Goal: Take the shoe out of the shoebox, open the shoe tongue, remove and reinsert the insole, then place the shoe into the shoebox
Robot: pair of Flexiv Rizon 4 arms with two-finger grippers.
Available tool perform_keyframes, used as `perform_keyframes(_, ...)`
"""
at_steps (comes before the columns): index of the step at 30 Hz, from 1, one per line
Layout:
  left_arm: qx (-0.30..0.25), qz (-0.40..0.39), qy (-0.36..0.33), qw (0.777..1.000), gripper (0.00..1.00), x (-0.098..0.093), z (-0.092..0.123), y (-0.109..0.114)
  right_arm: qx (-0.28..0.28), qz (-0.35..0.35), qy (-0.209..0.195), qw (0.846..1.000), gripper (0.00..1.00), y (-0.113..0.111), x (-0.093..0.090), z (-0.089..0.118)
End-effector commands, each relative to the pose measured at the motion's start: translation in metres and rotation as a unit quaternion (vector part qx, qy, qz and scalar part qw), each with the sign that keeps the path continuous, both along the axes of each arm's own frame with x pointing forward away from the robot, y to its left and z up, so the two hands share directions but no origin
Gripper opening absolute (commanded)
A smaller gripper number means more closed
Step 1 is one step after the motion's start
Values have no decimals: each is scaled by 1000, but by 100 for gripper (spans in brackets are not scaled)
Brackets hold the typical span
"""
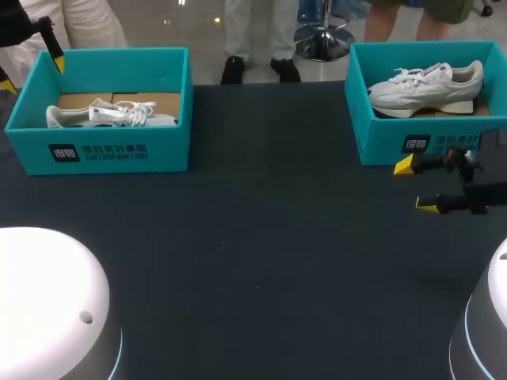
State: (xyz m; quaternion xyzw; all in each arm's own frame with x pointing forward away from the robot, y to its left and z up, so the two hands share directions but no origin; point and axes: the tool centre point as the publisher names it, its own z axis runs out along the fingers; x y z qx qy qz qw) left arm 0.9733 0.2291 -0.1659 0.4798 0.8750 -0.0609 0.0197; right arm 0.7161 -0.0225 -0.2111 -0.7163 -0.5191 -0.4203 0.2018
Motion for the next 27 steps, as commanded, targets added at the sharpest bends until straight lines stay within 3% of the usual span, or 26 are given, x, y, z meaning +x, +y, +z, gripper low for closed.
perform_keyframes(1,2,0,-2,1000,100,-2,1,0,-1,-1,1,1000,100,0,-1,0)
perform_keyframes(13,2,0,-2,1000,100,-2,1,0,-1,-1,1,1000,100,0,-1,0)
perform_keyframes(19,2,0,-2,1000,100,-2,1,0,-43,-3,-34,999,100,-25,28,7)
perform_keyframes(27,2,0,-2,1000,100,-2,1,0,-97,-33,-39,994,100,-58,46,16)
